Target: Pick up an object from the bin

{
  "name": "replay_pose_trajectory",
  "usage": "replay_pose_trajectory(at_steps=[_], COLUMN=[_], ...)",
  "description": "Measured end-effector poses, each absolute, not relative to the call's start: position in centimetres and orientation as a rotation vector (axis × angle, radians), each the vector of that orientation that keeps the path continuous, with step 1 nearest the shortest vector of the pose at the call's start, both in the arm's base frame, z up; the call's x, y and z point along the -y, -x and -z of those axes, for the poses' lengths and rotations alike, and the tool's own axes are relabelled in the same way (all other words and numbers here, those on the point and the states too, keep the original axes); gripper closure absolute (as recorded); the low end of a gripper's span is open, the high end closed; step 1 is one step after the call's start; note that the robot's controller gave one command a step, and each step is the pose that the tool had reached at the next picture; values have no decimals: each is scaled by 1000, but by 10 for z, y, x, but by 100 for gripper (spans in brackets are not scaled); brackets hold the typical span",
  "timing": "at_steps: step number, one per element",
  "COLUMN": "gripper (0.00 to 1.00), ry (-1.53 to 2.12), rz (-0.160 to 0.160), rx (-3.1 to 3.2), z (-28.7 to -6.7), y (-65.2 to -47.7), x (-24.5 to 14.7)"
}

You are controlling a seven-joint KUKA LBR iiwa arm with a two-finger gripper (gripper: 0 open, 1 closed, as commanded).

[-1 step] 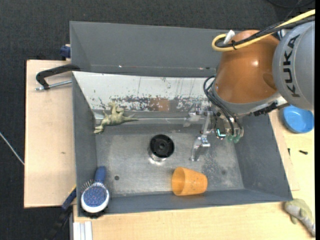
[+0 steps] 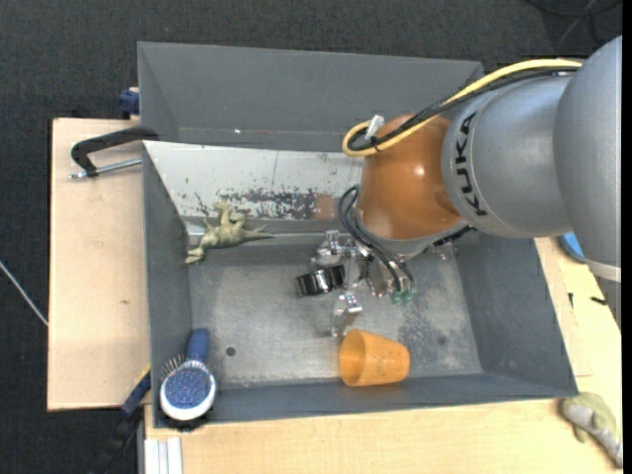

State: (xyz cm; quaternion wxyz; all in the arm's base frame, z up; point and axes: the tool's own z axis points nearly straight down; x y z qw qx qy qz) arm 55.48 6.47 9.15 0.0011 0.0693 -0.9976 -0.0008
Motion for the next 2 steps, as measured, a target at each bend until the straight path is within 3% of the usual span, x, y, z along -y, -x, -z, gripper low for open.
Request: replay_pose_trajectory(at_steps=[1, 2], gripper=[100, 100], ry=[-213, -268], rz=[3, 1], rx=[3137, 3144], z=[-95, -232], y=[-556, -547], x=[-64, -51])
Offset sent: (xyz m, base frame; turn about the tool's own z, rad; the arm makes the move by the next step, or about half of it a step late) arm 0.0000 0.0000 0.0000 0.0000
